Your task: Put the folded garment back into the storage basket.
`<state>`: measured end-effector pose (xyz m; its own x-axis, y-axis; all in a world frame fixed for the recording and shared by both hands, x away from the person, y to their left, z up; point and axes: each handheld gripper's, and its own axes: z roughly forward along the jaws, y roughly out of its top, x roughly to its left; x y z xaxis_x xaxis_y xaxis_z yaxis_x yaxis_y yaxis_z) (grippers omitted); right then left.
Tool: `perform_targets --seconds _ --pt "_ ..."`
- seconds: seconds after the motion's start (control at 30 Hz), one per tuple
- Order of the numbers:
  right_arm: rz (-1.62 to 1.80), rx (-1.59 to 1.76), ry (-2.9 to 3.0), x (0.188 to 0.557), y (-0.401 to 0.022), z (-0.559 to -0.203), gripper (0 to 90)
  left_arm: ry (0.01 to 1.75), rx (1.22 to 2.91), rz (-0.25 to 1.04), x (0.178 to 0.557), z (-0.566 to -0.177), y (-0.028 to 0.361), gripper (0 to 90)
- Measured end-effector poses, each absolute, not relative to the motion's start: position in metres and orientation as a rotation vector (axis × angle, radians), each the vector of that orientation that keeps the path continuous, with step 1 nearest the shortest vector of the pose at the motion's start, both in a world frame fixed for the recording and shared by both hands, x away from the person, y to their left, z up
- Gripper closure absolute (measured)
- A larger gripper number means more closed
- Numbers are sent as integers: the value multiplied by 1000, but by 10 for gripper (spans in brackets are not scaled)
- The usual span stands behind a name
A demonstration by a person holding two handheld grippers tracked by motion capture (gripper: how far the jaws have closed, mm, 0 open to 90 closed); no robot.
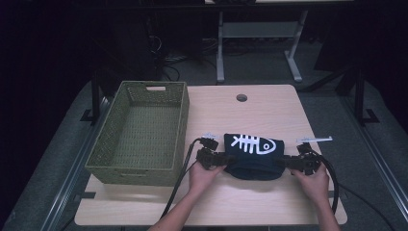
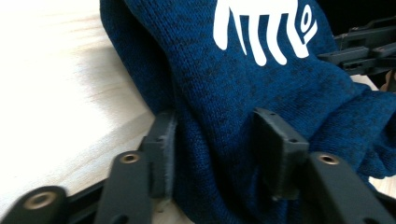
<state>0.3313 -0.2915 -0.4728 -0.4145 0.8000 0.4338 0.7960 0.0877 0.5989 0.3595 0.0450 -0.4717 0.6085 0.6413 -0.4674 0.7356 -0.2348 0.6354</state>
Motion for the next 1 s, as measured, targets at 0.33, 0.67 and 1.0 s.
perform_targets --seconds 0.33,0.67,1.0 --pt "1322 1713 2299 329 -291 -470 709 1072 1927 -187 362 -472 47 669" --pt "1337 1712 2286 323 -294 -458 717 1035 1913 -231 368 -465 46 689" --pt "1437 1715 2258 317 -305 -444 724 989 1898 -254 370 -450 43 694"
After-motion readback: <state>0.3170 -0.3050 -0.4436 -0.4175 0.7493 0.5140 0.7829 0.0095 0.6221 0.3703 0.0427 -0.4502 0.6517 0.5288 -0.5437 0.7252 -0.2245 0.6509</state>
